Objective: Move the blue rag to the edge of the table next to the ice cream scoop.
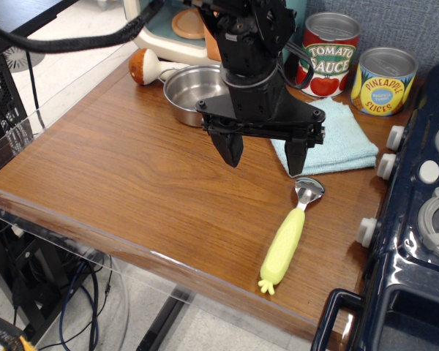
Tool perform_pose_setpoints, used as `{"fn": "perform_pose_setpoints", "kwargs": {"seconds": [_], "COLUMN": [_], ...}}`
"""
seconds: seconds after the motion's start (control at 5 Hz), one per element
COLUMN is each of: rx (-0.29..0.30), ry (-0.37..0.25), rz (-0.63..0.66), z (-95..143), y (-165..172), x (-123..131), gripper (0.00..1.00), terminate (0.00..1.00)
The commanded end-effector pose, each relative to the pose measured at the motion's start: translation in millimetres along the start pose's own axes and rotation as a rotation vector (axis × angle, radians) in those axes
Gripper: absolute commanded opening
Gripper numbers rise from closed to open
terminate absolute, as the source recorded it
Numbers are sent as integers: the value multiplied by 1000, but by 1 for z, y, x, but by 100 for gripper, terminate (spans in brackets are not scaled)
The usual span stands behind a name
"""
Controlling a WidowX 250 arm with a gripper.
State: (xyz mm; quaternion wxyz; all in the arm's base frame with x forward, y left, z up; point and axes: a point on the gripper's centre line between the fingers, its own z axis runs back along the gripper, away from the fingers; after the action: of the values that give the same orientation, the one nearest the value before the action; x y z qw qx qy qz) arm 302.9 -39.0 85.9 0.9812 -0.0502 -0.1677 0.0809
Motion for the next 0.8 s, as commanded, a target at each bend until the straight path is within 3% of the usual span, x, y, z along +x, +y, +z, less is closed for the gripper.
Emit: {"fn": "perform_pose_setpoints", "kwargs": {"seconds": [0.0,0.2,0.6], "rx": [0,33,-5], "ry": [0,12,55], "rz": [0,-29,-49], "z": [0,-7,-27], "y": [0,-8,-26], "x": [0,26,75], "gripper": [100,100,100], "terminate": [0,0,0]}}
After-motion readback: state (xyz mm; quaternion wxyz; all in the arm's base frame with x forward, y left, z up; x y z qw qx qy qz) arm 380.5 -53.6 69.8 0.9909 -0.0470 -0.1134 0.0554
